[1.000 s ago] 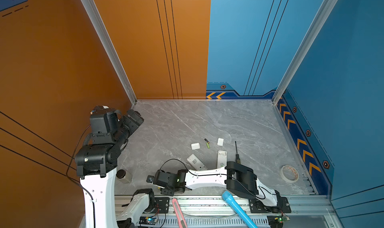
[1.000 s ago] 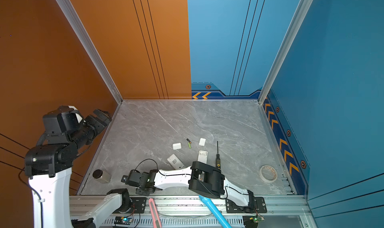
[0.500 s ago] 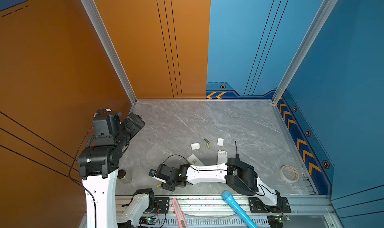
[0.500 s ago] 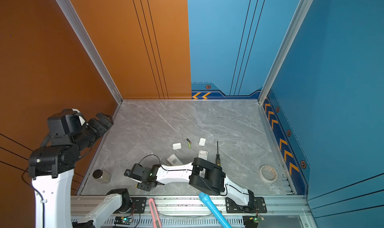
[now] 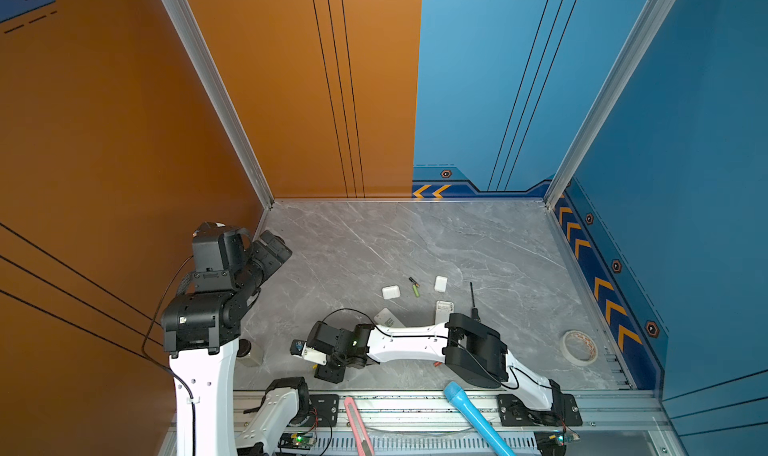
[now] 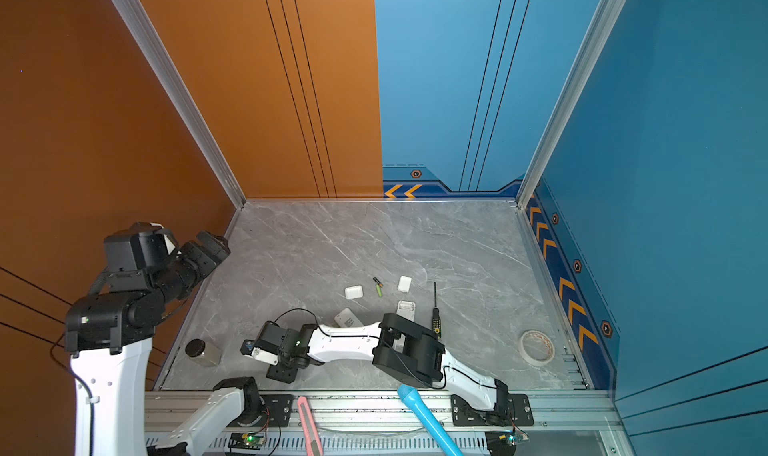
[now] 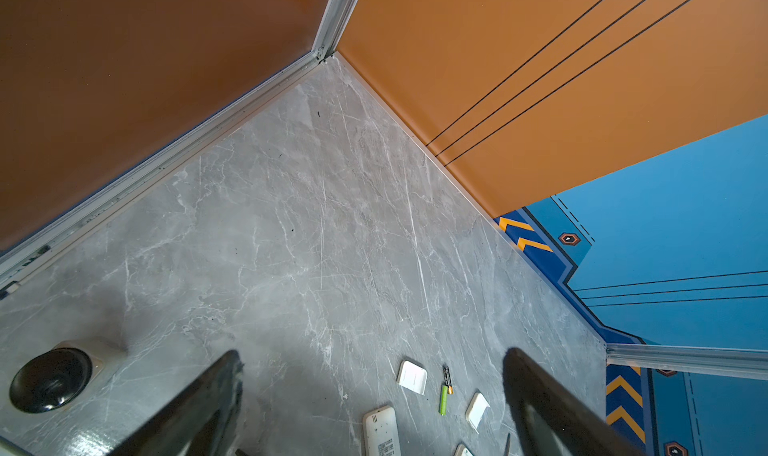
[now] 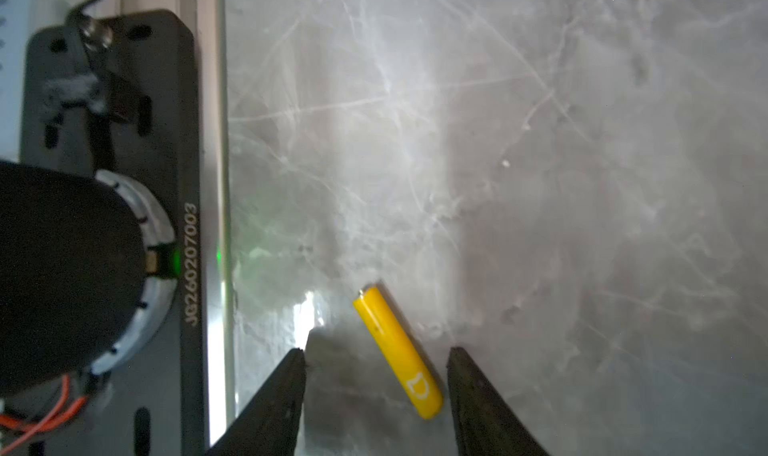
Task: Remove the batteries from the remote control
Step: 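Close the right gripper on the yellow battery, then carry the yellow battery beside the white remote and open the right gripper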
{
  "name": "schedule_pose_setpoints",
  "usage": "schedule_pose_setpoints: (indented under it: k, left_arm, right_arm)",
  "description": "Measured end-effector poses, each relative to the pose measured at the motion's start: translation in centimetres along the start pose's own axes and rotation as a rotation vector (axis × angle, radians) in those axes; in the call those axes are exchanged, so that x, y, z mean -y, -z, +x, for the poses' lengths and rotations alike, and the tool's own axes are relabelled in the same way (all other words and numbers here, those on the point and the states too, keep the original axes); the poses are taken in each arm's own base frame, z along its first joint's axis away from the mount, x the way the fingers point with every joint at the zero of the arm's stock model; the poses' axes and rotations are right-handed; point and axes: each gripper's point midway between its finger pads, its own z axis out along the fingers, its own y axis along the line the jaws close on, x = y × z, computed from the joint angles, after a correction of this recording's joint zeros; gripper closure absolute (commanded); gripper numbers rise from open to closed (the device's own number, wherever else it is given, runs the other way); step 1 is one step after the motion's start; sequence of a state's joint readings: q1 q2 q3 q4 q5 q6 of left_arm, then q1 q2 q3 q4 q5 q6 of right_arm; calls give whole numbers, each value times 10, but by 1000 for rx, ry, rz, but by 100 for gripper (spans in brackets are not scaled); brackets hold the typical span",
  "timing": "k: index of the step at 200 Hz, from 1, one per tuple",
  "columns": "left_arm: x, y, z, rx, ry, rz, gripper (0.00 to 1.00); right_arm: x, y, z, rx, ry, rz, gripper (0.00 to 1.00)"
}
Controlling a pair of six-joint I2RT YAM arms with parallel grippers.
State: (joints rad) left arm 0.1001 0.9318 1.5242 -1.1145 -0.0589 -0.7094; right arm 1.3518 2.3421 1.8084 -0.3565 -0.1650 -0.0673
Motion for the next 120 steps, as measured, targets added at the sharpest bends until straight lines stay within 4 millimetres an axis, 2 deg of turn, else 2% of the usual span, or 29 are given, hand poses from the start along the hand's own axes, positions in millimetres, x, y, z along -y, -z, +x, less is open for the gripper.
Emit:
schedule_pose_setpoints:
  k: [23,42,66,120]
  left_arm:
    - [0,1,0,1,-6,1,2]
    - [0,1,0,2,-6,2,2]
    - [-1,1,-1,5,-4,1,2]
    - [-1,3,-1,9,-6,1,2]
  right_arm:
    - [1,-6,-10,20,0,-20,47]
    - [3,-9,-14,30,-1,-32,58]
    - [5,-10,-13,29,-8,-32,72]
    - [5,-5,-5,24,-26,-26,95]
